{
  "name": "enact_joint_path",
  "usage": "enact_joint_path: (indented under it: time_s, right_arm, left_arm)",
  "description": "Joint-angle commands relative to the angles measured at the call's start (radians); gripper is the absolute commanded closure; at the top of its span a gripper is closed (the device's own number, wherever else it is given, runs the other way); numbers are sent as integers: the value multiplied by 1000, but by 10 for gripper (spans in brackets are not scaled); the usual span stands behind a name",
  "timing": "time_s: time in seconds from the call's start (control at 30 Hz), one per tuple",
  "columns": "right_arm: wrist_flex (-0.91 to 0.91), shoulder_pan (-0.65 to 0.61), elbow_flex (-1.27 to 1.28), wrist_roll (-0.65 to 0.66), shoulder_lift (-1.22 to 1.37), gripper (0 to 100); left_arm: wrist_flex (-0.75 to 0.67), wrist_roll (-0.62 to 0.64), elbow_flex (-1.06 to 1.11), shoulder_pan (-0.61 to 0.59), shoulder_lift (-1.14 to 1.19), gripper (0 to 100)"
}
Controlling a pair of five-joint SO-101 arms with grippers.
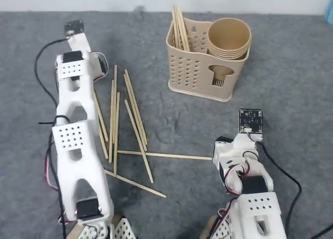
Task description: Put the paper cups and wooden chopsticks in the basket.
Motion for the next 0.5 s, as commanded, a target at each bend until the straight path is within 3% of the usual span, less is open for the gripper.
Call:
enact_joint_path:
  time_s: [0.0, 0.27, 0.47]
  right_arm:
    - [-13, 7, -12, 20, -18, 990]
    - [-13, 4, -12, 23, -18, 990]
    - [-13, 5, -12, 43, -19, 990]
  left_arm:
    - [71, 14, -110, -18, 2, 909]
    - [301, 14, -349, -41, 5, 909]
    - [328, 9, -375, -43, 43, 909]
